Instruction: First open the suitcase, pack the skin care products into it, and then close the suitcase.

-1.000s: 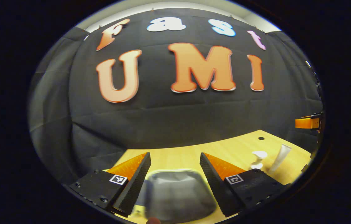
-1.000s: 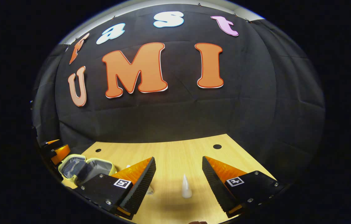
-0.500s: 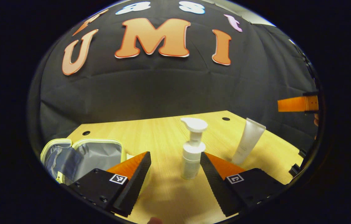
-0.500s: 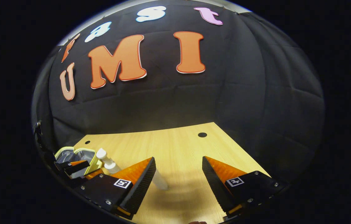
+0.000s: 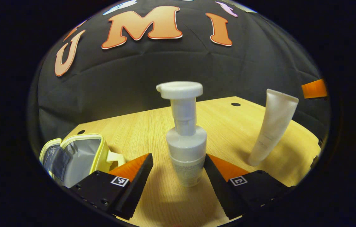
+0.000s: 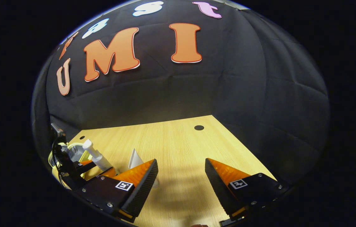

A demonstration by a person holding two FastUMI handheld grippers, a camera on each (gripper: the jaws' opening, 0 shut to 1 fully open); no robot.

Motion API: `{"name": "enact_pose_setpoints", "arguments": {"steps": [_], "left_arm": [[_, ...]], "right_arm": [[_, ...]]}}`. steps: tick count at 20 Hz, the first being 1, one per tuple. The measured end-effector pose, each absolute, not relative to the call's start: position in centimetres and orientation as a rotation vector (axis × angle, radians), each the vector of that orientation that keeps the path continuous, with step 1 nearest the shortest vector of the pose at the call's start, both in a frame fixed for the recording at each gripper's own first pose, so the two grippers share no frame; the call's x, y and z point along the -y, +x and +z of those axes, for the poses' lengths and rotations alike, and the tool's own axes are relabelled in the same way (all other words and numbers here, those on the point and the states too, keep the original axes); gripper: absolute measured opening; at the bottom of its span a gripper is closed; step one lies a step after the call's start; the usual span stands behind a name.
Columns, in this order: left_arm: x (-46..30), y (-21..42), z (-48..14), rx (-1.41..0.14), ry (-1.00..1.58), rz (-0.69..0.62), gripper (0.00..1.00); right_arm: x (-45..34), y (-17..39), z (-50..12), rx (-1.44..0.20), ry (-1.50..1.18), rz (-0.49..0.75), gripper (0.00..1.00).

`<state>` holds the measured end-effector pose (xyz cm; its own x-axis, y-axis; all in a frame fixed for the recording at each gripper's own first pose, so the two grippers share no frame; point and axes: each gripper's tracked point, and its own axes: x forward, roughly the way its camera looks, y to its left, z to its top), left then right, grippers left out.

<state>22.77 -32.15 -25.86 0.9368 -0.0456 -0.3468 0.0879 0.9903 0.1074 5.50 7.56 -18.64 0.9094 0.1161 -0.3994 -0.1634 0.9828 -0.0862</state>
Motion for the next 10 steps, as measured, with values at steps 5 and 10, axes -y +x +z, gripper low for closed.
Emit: {"name": "enact_pose_setpoints", "arguments": {"steps": [5,10], "left_arm": [[33.4,23.4,-26.0,-0.366,0.076,-0.091,0.63],[33.4,21.8,-23.2,-0.38,0.017,-0.123,0.6]], "right_arm": [[-7.6,4.7,-19.1,-0.414,-0.141,0.155,0.96],[-8.5,3.8,-19.1,-0.419,-0.135,0.172,0.95]]}}
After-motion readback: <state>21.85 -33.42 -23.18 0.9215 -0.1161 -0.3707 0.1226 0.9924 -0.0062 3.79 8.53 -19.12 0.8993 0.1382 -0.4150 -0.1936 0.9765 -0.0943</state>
